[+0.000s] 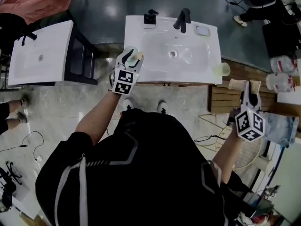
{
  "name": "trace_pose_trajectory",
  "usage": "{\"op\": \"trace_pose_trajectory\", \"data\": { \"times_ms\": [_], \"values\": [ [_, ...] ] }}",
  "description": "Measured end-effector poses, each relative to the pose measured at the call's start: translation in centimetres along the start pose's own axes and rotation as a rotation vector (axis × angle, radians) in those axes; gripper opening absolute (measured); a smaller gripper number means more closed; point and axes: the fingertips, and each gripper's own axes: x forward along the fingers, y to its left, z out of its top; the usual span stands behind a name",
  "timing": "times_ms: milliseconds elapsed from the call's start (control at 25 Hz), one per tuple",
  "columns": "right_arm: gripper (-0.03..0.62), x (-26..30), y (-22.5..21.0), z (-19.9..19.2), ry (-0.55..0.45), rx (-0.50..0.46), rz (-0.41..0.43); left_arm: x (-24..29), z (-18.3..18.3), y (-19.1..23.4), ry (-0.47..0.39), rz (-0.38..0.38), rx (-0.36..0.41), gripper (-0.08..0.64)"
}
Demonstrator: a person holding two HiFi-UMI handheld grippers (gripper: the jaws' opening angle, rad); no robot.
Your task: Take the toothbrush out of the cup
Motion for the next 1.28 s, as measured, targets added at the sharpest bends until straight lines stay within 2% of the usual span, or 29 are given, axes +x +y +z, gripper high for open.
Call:
{"op": "trace_pose_trajectory", "data": {
  "times_ms": [200,440,800,1080,1280],
  "values": [
    [0.025,0.2,-0.1,0.0,-0.003,-0.001,0.008,0.3,0.7,0.2,-0.004,0.017,0.01,0.109],
    [0.023,0.7,-0.3,0.0,-0.012,0.003,0.025,0.4,0.9,0.5,-0.004,0.054,0.019,0.074],
    [0.023,1.6,-0.8,0.4,-0.05,0.023,0.075,-1.6,3.3,1.4,-0.05,0.09,0.029,0.056],
    [0.023,3.0,-1.2,0.4,-0.085,0.057,0.118,-3.5,5.6,2.0,-0.102,0.118,-0.032,0.054],
    [0.023,4.6,-0.9,0.7,-0.107,0.07,0.157,-5.5,7.4,3.1,-0.129,0.176,-0.037,0.052]
  ]
}}
